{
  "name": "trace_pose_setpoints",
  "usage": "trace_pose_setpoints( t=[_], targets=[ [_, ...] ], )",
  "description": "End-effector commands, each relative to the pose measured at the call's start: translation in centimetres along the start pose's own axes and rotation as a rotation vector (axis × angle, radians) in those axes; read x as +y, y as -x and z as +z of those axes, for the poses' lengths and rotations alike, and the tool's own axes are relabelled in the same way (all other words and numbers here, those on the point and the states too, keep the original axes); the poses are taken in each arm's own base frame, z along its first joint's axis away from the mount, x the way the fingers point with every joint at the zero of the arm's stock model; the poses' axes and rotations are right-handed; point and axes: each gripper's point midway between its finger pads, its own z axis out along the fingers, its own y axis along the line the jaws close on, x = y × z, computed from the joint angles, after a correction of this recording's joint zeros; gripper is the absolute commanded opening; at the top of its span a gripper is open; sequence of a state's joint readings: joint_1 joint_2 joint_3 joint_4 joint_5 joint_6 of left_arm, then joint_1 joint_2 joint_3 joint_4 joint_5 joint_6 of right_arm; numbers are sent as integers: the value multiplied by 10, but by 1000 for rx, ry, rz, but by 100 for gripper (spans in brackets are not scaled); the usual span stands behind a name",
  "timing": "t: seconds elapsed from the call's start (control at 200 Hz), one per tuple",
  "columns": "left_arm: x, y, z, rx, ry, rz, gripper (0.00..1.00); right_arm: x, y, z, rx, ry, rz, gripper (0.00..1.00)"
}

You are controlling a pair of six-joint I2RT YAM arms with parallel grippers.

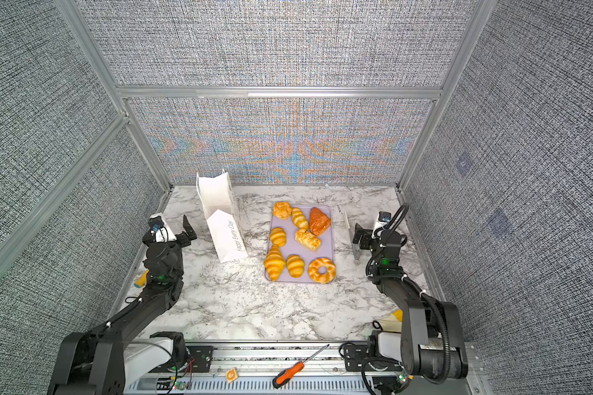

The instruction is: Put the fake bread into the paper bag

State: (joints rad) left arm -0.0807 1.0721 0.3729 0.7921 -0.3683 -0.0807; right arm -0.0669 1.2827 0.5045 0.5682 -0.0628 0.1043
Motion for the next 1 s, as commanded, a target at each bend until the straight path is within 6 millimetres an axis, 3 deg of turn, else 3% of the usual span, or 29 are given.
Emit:
trace_pose_setpoints(
  t=[0.0, 0.2, 0.275, 0.355, 0.65, 0.81, 0.996],
  targets=[
    [8, -16, -9, 127, 33, -17, 99, 13, -23, -3, 176, 63, 52, 99],
    [6, 24, -22, 139, 10, -90, 99, 18, -14, -8, 260, 52, 51, 99],
    [-3, 39, -24, 157, -37, -94, 99, 18, -16, -10, 297, 31, 34, 99],
    [-26, 55, -26, 155, -173, -36, 99, 20, -17, -12, 326, 19, 13, 99],
    [-48, 97, -38, 169, -298, -147, 99, 23, -15, -15, 385, -9, -19, 99],
    [-61, 106, -39, 218, -337, -167, 96, 26, -12, -15, 402, -17, -25, 99],
    [-91, 102, -39, 297, -380, -137, 92, 29, -12, -13, 413, -27, -33, 98]
  ],
)
